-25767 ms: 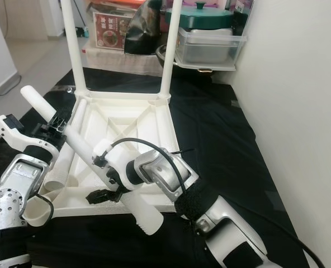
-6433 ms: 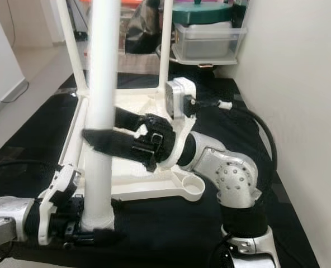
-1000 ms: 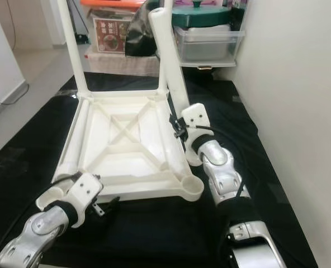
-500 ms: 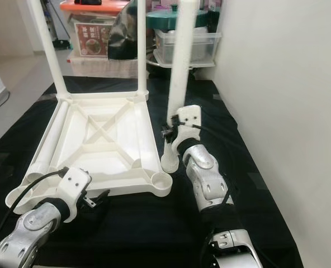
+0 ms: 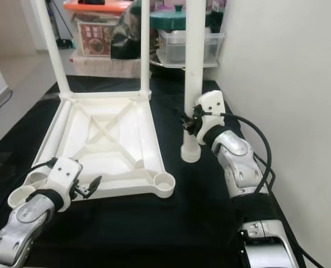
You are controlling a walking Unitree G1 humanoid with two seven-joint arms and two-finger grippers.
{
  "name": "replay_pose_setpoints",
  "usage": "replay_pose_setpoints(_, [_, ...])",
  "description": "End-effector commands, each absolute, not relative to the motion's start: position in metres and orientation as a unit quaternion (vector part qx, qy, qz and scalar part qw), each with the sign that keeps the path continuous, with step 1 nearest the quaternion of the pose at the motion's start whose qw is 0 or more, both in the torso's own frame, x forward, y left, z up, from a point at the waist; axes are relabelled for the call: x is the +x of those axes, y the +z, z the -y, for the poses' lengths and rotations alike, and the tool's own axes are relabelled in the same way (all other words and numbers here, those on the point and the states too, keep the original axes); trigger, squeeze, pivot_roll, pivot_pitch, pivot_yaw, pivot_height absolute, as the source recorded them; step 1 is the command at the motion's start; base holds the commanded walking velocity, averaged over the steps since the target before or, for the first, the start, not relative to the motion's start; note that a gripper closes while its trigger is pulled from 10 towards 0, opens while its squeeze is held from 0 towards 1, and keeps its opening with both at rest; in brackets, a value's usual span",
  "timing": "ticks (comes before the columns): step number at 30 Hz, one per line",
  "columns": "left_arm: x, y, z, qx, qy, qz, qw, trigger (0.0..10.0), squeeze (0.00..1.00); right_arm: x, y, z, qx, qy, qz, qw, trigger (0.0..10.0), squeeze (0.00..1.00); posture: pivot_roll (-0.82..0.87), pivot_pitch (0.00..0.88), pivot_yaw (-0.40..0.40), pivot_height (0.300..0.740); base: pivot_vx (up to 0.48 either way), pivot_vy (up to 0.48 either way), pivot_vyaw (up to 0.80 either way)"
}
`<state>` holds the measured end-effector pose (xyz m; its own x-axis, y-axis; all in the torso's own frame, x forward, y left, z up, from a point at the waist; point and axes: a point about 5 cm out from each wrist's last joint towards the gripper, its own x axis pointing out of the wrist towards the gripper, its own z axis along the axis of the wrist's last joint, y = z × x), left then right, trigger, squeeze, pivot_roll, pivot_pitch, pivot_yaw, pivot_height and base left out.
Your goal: Building children table
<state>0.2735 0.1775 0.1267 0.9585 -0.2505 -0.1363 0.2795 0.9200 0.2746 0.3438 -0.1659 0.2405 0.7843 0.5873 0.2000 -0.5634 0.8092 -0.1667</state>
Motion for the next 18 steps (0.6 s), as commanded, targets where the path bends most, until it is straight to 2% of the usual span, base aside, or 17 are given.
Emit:
replay_pose_setpoints(1, [0.269,0.12,-0.186,0.148,-0.124,-0.069,0.979,10.0,0.0,0.338,0.244,0.161,-0.033,0.33,0.132,0.934,0.0,0.0,0.08,0.0,-0.04,0.74,0.0,0.0,0.0])
replay_pose_setpoints(7, [0.258,0.114,-0.196,0.158,-0.106,-0.09,0.978,10.0,0.0,0.327,0.233,0.148,-0.033,0.39,0.119,0.912,0.0,0.0,0.1,0.0,-0.044,0.74,0.0,0.0,0.0])
replay_pose_setpoints(9, [0.251,0.109,-0.201,0.158,-0.097,-0.099,0.978,10.0,0.0,0.314,0.225,0.143,-0.05,0.461,0.092,0.881,0.0,0.0,0.11,0.0,-0.049,0.74,0.0,0.0,0.0])
replay_pose_setpoints(18, [0.251,0.108,-0.2,0.156,-0.093,-0.101,0.978,10.0,0.0,0.3,0.216,0.151,-0.076,0.513,0.048,0.853,0.0,0.0,0.11,0.0,-0.053,0.74,0.0,0.0,0.0])
